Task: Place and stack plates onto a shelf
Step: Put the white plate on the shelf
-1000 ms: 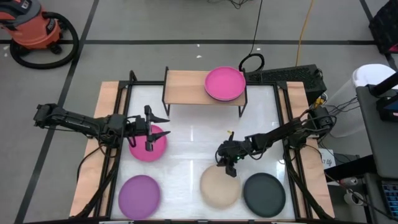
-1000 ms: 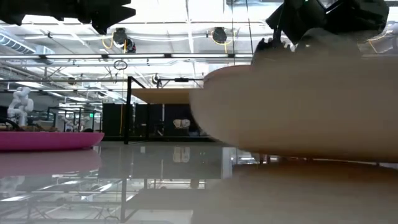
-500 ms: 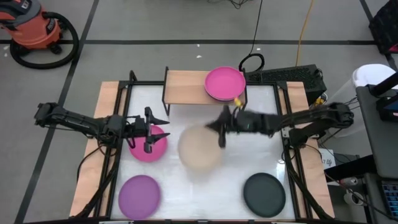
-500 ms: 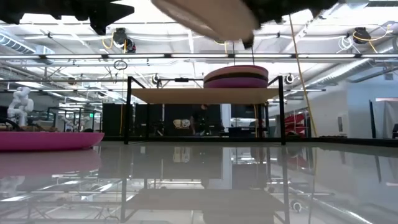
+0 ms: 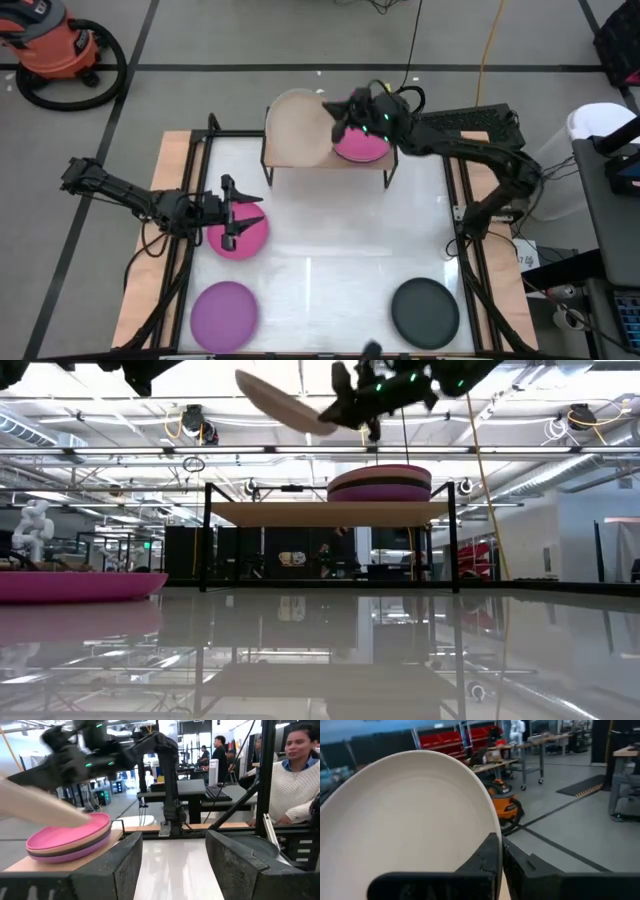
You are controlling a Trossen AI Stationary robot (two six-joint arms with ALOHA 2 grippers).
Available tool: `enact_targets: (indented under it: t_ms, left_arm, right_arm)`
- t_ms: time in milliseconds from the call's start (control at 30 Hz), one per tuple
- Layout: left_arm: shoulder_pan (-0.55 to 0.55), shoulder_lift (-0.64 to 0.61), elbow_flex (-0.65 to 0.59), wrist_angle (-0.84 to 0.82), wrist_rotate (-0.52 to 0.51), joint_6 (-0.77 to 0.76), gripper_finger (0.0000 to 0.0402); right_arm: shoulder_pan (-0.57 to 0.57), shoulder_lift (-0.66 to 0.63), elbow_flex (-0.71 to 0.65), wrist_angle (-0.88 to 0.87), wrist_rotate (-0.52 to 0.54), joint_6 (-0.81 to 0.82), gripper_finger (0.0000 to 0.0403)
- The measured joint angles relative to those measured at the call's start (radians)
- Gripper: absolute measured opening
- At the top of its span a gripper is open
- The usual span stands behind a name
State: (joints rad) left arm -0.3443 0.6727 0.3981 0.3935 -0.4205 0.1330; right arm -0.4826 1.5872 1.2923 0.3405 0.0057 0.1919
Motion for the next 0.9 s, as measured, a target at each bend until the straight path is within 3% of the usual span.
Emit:
enact_targets:
  t_ms: [233,467,900]
  left_arm:
    - [0.002,0.000,0.000,0.001,-0.001,0.019,0.0223]
    - [0.003,0.000,0.000,0.045,-0.002,0.072,0.0223]
    - [0.003,0.000,0.000,0.135,-0.008,0.154,0.0223]
  right_arm:
    - [-0.099,0.188,0.012,0.268,-0.148,0.121,0.0000]
    - [-0.160,0.274,0.012,0.241,-0.218,0.135,0.0000]
    - [-0.174,0.273,0.012,0.145,-0.219,0.029,0.0004]
